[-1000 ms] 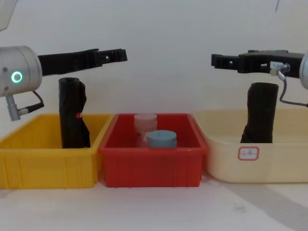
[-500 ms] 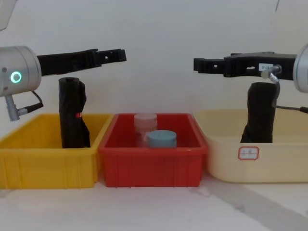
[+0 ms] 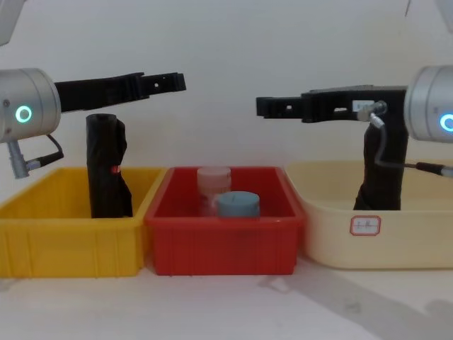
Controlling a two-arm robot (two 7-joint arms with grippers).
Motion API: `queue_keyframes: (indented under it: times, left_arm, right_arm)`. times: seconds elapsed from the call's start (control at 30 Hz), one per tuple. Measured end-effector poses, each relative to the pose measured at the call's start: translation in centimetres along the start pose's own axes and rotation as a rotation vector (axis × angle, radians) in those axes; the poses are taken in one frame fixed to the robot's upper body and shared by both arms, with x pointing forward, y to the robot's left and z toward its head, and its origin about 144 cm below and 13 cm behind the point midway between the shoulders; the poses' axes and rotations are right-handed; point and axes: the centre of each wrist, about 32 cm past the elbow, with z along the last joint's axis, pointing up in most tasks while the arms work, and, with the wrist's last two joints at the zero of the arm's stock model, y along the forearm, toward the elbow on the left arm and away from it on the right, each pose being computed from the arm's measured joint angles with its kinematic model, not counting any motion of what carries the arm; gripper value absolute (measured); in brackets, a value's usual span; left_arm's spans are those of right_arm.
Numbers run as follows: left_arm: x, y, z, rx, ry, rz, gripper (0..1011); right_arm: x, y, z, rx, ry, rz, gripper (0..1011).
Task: Pick up the garbage bag with the one hand and transfer it to the other hand.
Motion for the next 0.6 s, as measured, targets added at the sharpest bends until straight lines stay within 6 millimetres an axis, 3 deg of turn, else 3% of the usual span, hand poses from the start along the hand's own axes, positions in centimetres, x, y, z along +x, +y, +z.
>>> queue_keyframes:
  times: [0.6]
  left_arm:
    - [0.0,0.0,0.0,0.0,0.0,0.0,1001]
  right_arm:
    - [-0.5,3.5,-1.2,-0.113,-0.042,0.073,1000]
